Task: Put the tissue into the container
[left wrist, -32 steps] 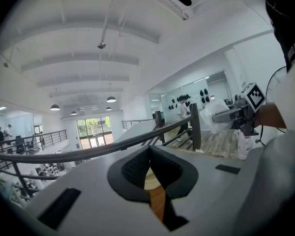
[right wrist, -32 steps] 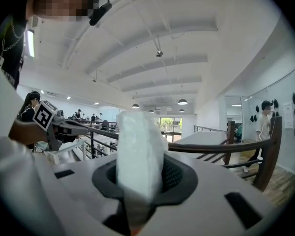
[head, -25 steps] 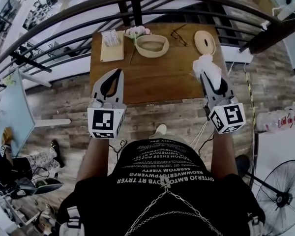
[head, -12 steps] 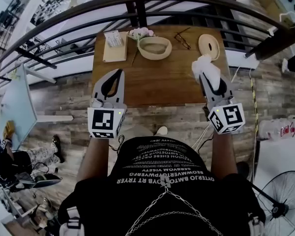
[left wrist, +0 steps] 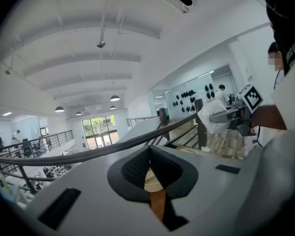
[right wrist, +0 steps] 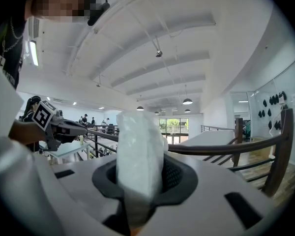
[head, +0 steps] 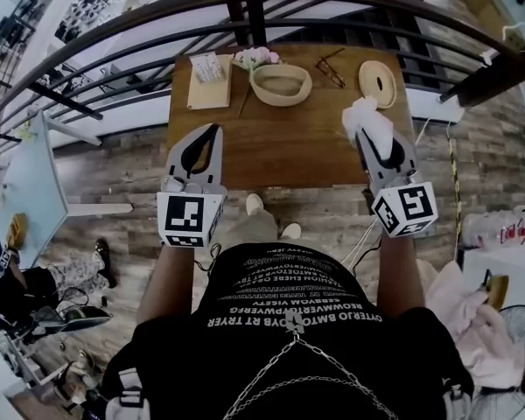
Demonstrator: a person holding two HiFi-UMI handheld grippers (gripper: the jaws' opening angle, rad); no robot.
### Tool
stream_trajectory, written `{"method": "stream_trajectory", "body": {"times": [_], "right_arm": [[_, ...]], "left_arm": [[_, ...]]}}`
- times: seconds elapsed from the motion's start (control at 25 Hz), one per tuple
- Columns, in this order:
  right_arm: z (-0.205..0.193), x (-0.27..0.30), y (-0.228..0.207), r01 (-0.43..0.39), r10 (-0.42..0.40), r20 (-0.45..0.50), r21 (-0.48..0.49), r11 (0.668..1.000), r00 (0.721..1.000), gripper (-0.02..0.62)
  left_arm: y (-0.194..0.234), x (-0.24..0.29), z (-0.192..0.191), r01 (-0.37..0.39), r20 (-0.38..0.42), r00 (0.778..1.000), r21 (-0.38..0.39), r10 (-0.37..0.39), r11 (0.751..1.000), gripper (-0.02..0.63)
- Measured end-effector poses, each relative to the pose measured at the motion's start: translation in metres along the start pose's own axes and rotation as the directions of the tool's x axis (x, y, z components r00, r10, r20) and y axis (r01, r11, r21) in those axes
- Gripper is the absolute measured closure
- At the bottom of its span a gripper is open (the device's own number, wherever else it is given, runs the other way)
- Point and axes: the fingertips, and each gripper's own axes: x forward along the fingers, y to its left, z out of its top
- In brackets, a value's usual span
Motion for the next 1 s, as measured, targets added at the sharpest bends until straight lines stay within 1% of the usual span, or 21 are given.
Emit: {"method": "stream_trajectory", "body": {"times": [0.16, 0.32, 0.48, 0.76, 0.88, 1.0], "right_arm": [[0.006, 0.012, 0.005, 0.001, -0.001, -0.005, -0.002, 1.0, 1.0, 0.48], [0.008, 0.033, 0.013, 0.0, 0.0, -0.007, -0.008, 1.0, 1.0, 0.48], [0.007, 0.053, 0.018, 0.008, -0.008, -0.014, -0.007, 1.0, 1.0, 0.48], [0.014, 0.085, 0.014, 0.022, -0.022, -0.015, -0.02, 1.0, 1.0, 0.48], [0.018, 0.098, 0.01, 0.032, -0.033, -0.015, -0.026, 0.999, 0.999, 0.48], [0.025, 0.11, 0.005, 0.049, -0.049, -0.011, -0.032, 0.998, 0.999, 0.48]], "left_arm": [[0.016, 0.005, 0.007, -0.001, 0.02, 1.0, 0.004, 0.001, 1.0, 0.581], [0.032, 0.013, 0.0, 0.01, 0.01, 1.0, -0.002, -0.01, 1.0, 0.581], [0.053, 0.026, -0.003, 0.011, 0.02, 1.0, -0.005, -0.011, 1.0, 0.581], [0.078, 0.053, -0.001, 0.026, 0.038, 0.999, -0.008, -0.026, 1.0, 0.581], [0.087, 0.067, -0.002, 0.04, 0.028, 0.999, -0.007, -0.04, 0.999, 0.581], [0.099, 0.08, 0.005, 0.049, 0.053, 0.997, -0.005, -0.048, 0.999, 0.581]]}}
